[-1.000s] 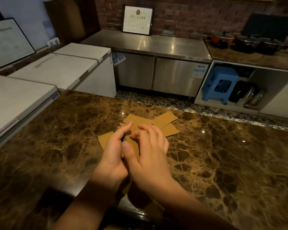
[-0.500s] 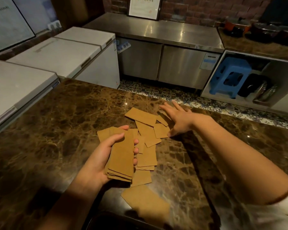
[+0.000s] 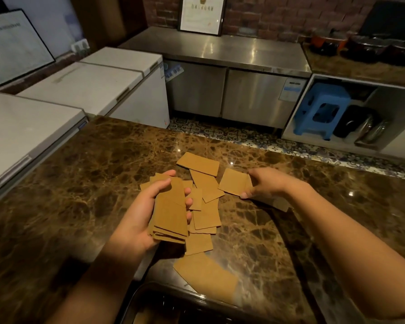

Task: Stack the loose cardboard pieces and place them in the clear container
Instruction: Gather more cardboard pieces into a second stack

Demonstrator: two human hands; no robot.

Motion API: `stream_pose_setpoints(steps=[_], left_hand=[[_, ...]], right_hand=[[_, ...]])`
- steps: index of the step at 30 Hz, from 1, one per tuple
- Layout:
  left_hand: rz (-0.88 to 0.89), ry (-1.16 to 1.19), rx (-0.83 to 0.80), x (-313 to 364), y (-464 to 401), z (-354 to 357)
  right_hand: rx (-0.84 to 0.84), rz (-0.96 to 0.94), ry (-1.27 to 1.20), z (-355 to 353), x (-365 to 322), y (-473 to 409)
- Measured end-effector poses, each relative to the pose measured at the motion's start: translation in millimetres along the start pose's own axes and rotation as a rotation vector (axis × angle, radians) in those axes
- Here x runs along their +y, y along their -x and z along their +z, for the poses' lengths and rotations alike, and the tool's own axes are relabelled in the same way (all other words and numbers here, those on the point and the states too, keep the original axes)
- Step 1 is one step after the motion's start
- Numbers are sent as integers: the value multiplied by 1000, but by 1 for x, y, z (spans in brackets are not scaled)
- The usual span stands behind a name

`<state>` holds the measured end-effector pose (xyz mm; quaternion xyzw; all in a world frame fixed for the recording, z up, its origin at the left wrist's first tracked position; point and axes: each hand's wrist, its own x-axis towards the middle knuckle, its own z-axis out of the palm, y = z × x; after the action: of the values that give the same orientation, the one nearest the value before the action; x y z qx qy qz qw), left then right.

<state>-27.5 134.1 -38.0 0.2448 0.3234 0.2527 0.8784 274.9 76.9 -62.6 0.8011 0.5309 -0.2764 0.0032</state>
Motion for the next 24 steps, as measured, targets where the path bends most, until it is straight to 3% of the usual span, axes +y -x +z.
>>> stream_pose_setpoints(steps=[4,10,14,19,24], left_hand=[[40,-5,-28,5,4,7],[48,102,-143,3,13,27],[68,141,-174,0,20,36],[56,135,-164,0,29,44],[177,55,-99,-2,30,48]], right_hand=[[41,0,-381,-13,-10,43],[112,-64,-1208,-9,-59,116],[189,-135,-1427,-1,-84,149],[300,-206,-1376,5,-95,171],[614,-171,-939,5,-105,183]])
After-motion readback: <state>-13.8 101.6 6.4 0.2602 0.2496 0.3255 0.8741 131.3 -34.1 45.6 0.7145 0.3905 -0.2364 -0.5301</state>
